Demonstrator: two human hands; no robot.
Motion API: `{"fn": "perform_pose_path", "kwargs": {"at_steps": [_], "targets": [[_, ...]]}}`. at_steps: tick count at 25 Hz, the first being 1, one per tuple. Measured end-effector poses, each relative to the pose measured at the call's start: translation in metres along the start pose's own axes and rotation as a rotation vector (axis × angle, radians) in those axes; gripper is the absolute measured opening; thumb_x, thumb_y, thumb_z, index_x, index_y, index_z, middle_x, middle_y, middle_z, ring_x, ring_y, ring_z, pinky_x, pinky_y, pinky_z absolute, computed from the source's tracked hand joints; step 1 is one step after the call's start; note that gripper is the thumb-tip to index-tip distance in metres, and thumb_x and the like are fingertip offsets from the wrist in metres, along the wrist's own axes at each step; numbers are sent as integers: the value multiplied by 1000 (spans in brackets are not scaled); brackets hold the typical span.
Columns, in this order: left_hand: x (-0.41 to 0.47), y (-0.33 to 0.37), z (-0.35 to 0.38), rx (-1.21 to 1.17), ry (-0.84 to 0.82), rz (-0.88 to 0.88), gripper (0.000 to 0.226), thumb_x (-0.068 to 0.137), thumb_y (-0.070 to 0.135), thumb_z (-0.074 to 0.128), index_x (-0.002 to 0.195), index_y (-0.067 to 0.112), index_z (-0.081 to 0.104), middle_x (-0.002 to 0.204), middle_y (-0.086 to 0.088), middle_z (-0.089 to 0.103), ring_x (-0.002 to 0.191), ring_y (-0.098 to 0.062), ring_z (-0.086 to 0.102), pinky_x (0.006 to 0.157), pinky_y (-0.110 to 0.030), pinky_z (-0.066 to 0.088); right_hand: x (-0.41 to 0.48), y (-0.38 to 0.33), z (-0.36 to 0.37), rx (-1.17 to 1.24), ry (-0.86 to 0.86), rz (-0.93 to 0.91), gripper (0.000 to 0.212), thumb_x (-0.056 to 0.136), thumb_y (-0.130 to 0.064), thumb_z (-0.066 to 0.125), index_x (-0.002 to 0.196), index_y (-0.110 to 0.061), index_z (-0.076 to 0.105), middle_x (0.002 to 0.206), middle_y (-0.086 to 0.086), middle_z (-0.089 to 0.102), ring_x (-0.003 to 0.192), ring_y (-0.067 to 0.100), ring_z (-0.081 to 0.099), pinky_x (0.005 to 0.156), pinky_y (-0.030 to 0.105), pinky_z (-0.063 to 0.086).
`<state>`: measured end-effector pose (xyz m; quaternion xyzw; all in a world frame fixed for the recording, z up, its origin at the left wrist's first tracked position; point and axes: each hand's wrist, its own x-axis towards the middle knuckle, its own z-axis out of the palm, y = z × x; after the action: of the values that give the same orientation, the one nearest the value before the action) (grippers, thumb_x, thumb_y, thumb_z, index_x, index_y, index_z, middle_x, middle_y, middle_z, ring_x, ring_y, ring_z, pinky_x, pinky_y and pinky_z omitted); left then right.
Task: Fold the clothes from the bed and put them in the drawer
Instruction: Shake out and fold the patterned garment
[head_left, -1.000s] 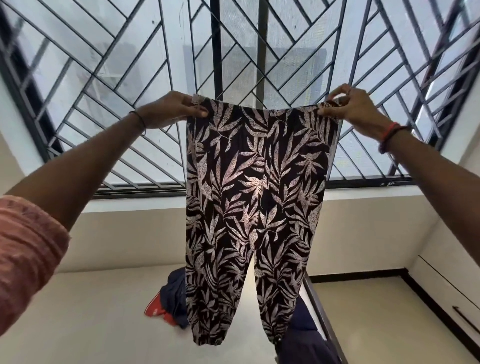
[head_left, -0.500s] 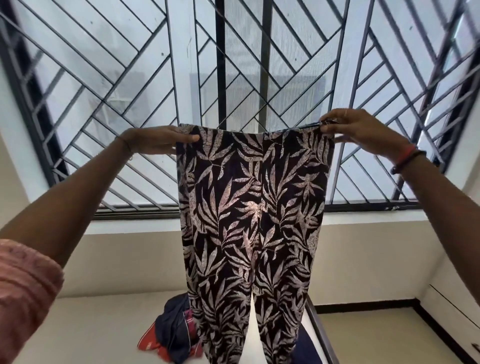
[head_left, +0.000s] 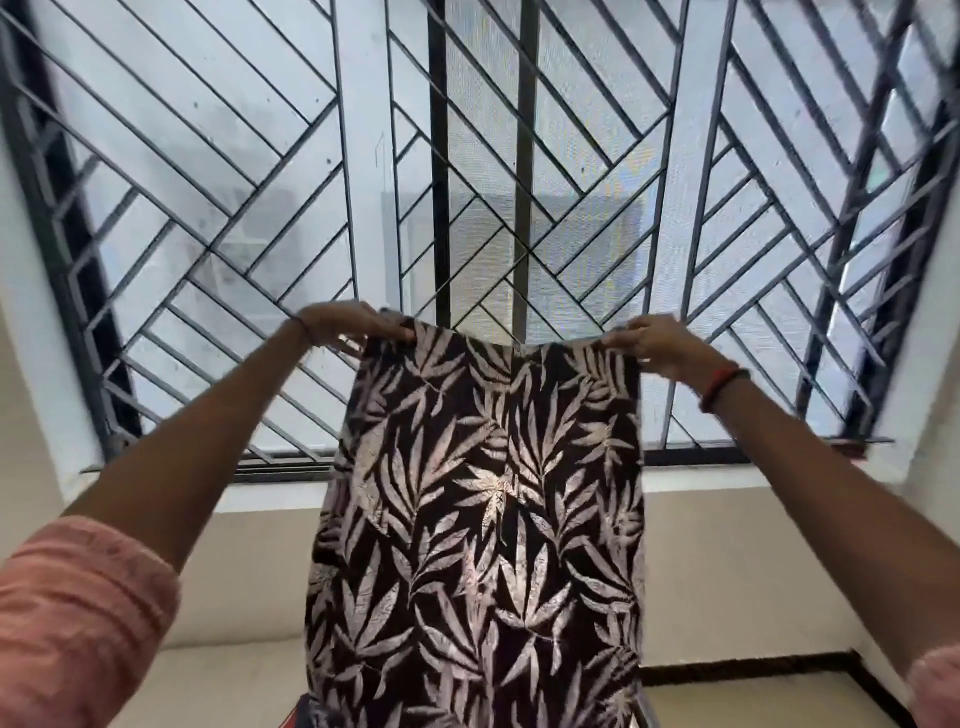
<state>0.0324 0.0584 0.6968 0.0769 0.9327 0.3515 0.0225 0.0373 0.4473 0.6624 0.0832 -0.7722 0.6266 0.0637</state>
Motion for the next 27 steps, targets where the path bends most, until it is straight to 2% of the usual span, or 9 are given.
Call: {"fn": "perform_pose_path", "kwargs": {"at_steps": [2, 6, 9, 13, 16, 18, 19, 23, 27], "targets": [[7, -4, 23, -72, 22, -11, 34, 85, 33, 68, 107, 7, 65, 94, -4, 66, 80, -14, 61, 60, -22, 55, 12, 28, 24, -14, 154, 5, 22, 81, 6, 63, 73, -9, 49, 49, -2, 54, 42, 0, 54, 41, 14, 42], [17, -17, 58, -239, 43, -65, 30, 85, 26, 69, 105, 4, 65, 94, -10, 69, 78, -19, 68, 60, -25, 56, 21, 54, 52, 29, 278, 24, 22, 82, 1, 63, 70, -10, 48, 62, 7, 48, 57, 17, 52, 51, 24, 45], [21, -14, 71, -313, 8, -65, 19, 86, 21, 67, 98, 6, 65, 83, -4, 73, 76, -14, 70, 74, -28, 59, 16, 54, 73, 153, 214, 61, 29, 84, 7, 59, 62, -9, 47, 47, 3, 52, 40, 7, 52, 38, 16, 45], [29, -1, 96, -415, -3, -65, 12, 91, 16, 61, 93, 4, 62, 61, 4, 71, 62, -7, 69, 76, -27, 58, 15, 49, 105, 269, 30, 63, 25, 85, 8, 58, 65, -5, 52, 44, -1, 57, 38, 7, 54, 45, 20, 50], [28, 10, 101, -453, -21, 58, 21, 89, 21, 64, 101, 4, 64, 70, -1, 71, 66, -15, 67, 70, -25, 55, 11, 40, 126, 270, 7, 2, 26, 83, 11, 60, 68, -7, 50, 53, 5, 57, 42, 10, 56, 50, 25, 50], [32, 10, 100, -368, -158, 166, 33, 86, 25, 66, 110, 2, 65, 79, -10, 68, 69, -20, 63, 65, -26, 50, 6, 34, 133, 275, -29, -32, 19, 83, 10, 61, 76, -5, 53, 57, 5, 61, 45, 9, 59, 50, 21, 50], [32, 13, 102, -383, -220, 145, 34, 87, 22, 65, 113, 0, 64, 84, -11, 67, 74, -20, 63, 67, -28, 52, 5, 32, 135, 262, -53, -54, 15, 83, 9, 61, 79, -4, 55, 60, 5, 62, 48, 9, 61, 52, 20, 51], [38, 20, 110, -285, -126, 247, 26, 91, 15, 61, 100, -10, 62, 81, -8, 64, 74, -17, 63, 66, -23, 53, 0, 25, 133, 70, -63, -150, 6, 84, -4, 68, 86, 0, 63, 84, 17, 65, 77, 22, 63, 72, 28, 52], [27, 34, 108, -387, 5, 255, 4, 93, 8, 57, 94, 6, 55, 75, -8, 60, 52, -8, 60, 51, -19, 51, -3, 20, 133, -169, -64, -292, 32, 74, -14, 79, 98, 3, 67, 87, 8, 69, 85, 19, 66, 75, 24, 53]]}}
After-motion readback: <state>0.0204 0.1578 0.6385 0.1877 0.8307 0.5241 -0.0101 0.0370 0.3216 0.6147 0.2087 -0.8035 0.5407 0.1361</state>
